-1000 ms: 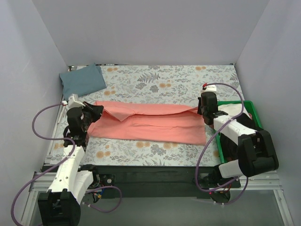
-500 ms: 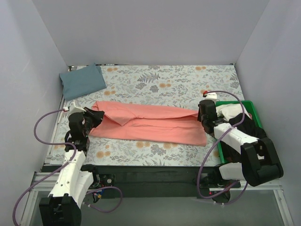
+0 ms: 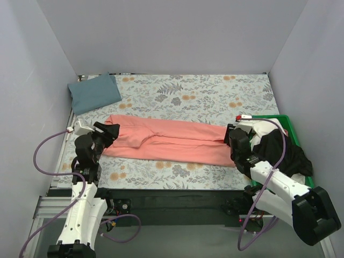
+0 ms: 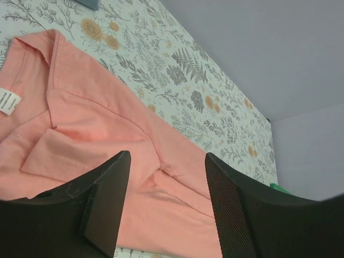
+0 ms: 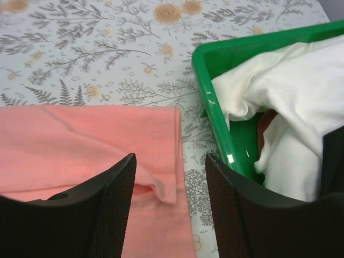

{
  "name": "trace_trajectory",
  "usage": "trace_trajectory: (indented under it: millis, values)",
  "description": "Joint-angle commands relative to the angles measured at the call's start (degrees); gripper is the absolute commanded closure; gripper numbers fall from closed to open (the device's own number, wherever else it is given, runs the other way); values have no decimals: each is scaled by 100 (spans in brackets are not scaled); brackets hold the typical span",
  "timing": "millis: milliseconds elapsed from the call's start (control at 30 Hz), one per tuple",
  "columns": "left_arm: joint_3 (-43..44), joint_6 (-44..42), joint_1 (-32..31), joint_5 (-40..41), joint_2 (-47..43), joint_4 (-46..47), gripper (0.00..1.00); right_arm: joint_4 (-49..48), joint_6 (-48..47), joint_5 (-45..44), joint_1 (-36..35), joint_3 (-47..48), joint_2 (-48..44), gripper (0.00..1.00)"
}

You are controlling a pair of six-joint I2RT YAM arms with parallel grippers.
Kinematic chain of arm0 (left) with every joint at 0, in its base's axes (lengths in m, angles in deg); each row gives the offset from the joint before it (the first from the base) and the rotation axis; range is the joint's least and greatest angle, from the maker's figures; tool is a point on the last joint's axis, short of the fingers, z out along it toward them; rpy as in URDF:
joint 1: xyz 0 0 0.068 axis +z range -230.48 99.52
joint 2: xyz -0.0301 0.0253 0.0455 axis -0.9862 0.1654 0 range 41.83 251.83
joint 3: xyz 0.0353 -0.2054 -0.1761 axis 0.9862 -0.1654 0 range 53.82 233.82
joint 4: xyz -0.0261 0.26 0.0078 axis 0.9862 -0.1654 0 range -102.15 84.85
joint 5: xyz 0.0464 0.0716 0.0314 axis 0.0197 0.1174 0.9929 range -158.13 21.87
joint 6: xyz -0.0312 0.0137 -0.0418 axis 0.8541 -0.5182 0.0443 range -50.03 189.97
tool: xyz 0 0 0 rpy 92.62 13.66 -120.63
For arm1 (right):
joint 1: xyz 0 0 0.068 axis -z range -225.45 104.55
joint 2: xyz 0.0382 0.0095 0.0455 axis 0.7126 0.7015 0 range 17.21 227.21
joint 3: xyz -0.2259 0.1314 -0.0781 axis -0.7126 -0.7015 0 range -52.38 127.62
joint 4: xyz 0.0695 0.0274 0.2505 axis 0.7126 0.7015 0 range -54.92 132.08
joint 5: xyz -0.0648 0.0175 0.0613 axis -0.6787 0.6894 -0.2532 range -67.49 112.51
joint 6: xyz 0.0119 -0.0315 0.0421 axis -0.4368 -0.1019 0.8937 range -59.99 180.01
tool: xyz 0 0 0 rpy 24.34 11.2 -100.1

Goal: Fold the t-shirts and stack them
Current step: Fold the tshirt

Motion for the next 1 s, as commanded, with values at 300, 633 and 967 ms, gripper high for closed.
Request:
trace_trajectory:
  millis: [300,633,967]
  values:
    - [-336,-561,-627,229,947,440,53,-803,-209,1410,-715,741,1134,40]
    - [-99,-579,-2772,1232,2379,791,57,-794,2,1498,-715,953,1091,40]
    - [208,-693,-3177,1741,3426,1337,57,-733,-111,1463,-688,768,370,40]
